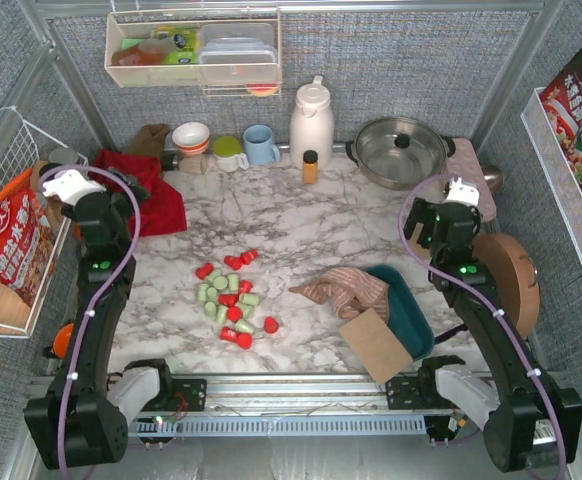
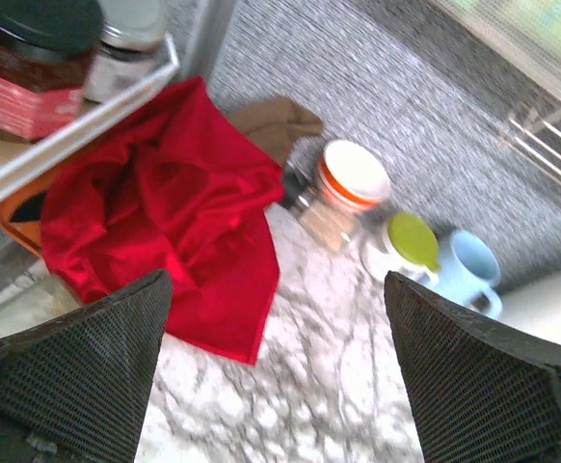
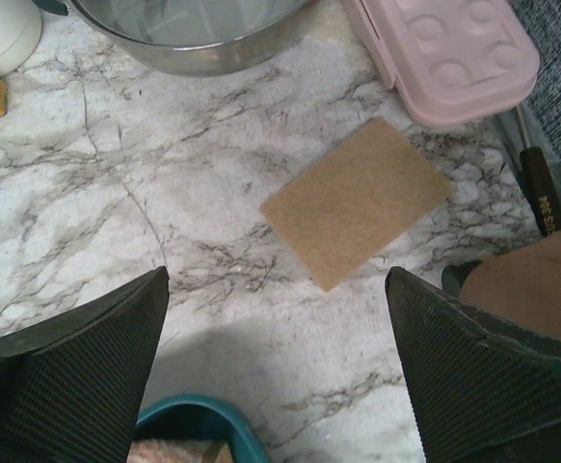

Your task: Mix the coffee capsules in the storage basket

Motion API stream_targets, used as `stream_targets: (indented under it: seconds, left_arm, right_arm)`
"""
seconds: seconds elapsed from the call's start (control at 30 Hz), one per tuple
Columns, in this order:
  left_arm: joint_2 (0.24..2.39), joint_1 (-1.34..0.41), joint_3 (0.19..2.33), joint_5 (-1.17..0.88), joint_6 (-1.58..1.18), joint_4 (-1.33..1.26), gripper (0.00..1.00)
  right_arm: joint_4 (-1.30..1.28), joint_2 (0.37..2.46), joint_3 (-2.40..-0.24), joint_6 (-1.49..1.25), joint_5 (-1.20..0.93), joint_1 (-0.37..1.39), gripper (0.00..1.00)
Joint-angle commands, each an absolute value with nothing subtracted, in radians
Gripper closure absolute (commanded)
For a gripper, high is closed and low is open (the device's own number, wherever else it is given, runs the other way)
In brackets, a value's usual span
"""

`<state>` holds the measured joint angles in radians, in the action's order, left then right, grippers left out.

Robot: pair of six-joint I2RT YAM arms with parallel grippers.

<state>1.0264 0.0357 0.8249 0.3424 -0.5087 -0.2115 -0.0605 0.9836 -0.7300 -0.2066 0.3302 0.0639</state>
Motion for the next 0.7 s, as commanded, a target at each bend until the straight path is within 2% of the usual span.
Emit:
stream_targets:
  seconds: [0.0, 0.17, 0.37, 0.67]
  left_arm:
    - [0.968, 0.037, 0.869, 0.152, -0.480, -0.030, 0.01]
    - [0.883, 0.038, 0.829, 0.137, -0.464, -0.075, 0.01]
    - [0.787, 0.037, 0.663, 0.075, -0.456, -0.203, 0.01]
    - [0.740, 0.040, 0.653, 0.097, -0.464, -0.206, 0.01]
  right_arm:
    - [-0.196, 0.951, -0.764, -0.284, 0.280, 0.076, 0.01]
    - [-0.256, 0.927, -0.773, -0.279, 0.196, 0.159, 0.02]
    - [-0.239, 0.895, -0.733, -0.152, 0.116, 0.368, 0.11]
    - [-0.272, 0.969, -0.736, -0.045, 0.132, 0.607, 0.23]
